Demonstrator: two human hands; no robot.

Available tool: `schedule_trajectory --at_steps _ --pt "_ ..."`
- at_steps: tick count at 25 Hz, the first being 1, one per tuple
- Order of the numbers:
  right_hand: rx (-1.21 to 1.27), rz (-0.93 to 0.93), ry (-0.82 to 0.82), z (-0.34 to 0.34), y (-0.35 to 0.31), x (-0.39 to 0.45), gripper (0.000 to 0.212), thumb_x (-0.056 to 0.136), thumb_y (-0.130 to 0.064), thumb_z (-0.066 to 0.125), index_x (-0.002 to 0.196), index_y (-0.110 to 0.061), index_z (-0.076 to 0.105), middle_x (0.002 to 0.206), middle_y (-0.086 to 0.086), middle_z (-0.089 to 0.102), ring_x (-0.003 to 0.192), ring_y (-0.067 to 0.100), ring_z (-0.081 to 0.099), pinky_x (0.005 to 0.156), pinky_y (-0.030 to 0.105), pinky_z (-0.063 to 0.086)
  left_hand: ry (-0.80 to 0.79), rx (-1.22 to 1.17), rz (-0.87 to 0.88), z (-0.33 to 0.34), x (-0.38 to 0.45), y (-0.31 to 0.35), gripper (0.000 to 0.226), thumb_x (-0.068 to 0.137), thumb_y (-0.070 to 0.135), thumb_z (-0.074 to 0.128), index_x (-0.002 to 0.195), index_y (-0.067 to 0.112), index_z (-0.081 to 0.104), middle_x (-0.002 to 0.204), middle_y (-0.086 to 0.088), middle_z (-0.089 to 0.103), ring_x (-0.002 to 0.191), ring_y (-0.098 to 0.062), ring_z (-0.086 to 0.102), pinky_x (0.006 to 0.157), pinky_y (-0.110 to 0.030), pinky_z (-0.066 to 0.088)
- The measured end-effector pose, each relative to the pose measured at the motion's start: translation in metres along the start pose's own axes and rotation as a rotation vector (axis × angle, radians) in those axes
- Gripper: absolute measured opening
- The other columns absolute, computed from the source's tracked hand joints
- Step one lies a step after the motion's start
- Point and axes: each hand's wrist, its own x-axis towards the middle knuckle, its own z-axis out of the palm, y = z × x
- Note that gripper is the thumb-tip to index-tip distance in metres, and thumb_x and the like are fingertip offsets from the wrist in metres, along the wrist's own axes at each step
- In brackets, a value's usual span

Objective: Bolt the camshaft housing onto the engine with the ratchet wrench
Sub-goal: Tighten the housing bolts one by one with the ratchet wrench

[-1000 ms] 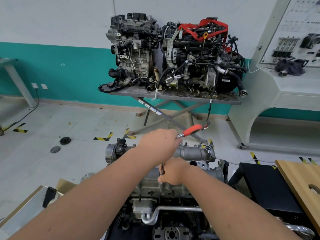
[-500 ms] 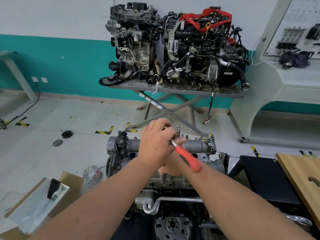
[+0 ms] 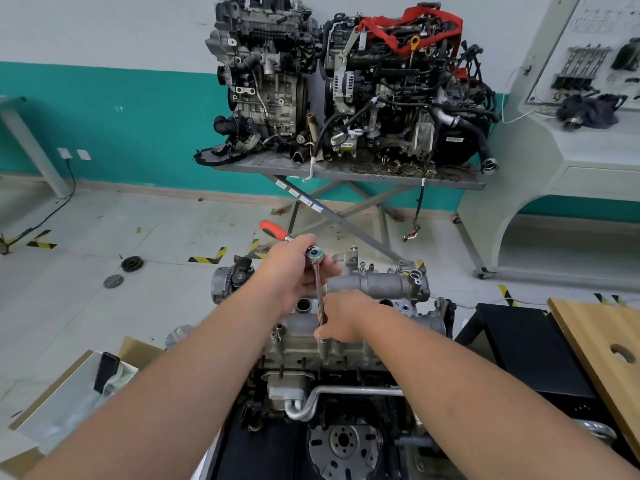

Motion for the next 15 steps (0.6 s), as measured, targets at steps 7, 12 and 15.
schedule_trajectory --at_steps 7,12,15 --pt "0.009 -0.002 -0.002 0.010 0.006 0.008 0.023 0.086 -0.042 0.064 0.075 -0.023 0.070 0.070 -0.008 0.072 0.069 0.007 0.064 0.062 0.029 0.044 -0.059 1.247 0.211 0.016 -0.010 0.041 0.018 0.096 0.017 0.043 0.088 0.010 0.057 0.078 -0.002 0.073 0.073 -0.020 0.066 0.062 -0.032 0.046" --pt "-0.009 0.002 0.006 0.012 0.008 0.014 0.024 0.085 -0.045 0.063 0.075 -0.025 0.072 0.072 -0.009 0.071 0.061 -0.001 0.057 0.053 0.025 0.035 0.074 1.877 0.795 0.017 -0.014 0.017 0.034 0.101 0.052 0.036 0.091 0.024 0.053 0.086 0.005 0.049 0.076 -0.017 0.048 0.075 -0.035 0.039" --pt "0.072 0.008 0.060 0.016 0.008 0.008 0.021 0.088 -0.039 0.063 0.082 -0.025 0.077 0.076 -0.008 0.075 0.069 0.006 0.067 0.062 0.029 0.048 0.205 1.538 1.183 0.003 -0.015 -0.012 0.053 0.090 0.057 0.041 0.075 0.014 0.066 0.089 0.000 0.059 0.085 -0.020 0.051 0.076 -0.035 0.036"
